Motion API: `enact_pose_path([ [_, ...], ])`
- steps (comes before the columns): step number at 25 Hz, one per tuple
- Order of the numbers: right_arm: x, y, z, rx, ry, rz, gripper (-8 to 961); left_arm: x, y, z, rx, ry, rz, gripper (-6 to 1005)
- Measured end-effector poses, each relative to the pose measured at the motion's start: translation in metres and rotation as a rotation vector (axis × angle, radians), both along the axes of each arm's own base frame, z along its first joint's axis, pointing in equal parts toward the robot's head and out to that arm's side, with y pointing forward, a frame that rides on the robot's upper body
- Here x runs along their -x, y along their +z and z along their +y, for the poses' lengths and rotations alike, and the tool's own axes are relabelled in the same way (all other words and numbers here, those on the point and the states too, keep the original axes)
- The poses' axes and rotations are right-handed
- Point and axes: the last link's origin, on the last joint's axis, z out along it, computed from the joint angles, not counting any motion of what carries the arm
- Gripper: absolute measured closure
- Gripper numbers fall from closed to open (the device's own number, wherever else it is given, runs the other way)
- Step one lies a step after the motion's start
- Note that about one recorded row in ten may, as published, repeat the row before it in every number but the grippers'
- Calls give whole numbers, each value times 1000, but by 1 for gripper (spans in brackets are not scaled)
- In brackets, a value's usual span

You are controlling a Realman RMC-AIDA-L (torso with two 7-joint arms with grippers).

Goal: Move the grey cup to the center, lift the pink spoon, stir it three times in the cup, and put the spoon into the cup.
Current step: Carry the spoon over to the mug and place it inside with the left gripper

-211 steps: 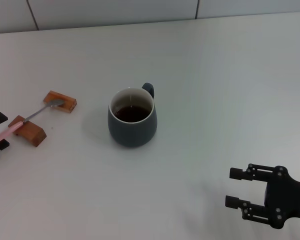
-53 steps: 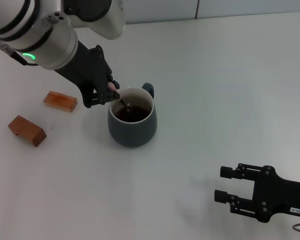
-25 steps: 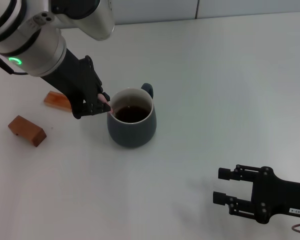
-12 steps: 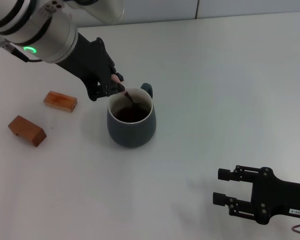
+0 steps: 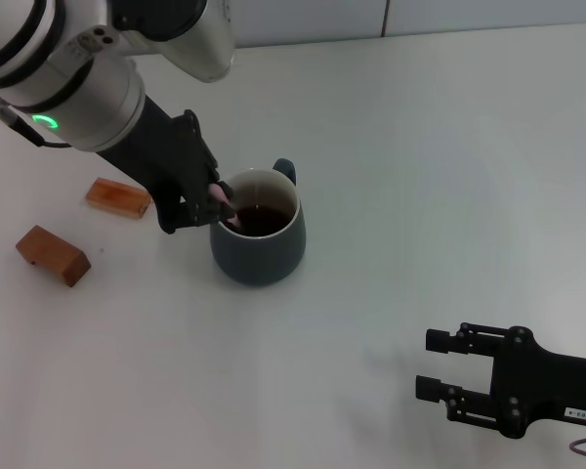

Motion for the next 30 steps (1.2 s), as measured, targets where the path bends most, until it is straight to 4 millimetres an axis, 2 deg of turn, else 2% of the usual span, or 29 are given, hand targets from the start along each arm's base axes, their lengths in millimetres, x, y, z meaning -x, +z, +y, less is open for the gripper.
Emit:
enact_pose_path([
  [6,0,0,0,0,1,0,321,-7,-4,6,-31,-31,-57,812],
  [12,0,-1,0,2,-1,1,321,1,-7,12,-86,-36,-11,810],
  [19,0,-1,-1,3,-2,3,321,6,-6,2,-30,-11,17,807],
  [30,1,-1,-1,4,2,6,321,2,-11,0,-12,-3,-43,803],
])
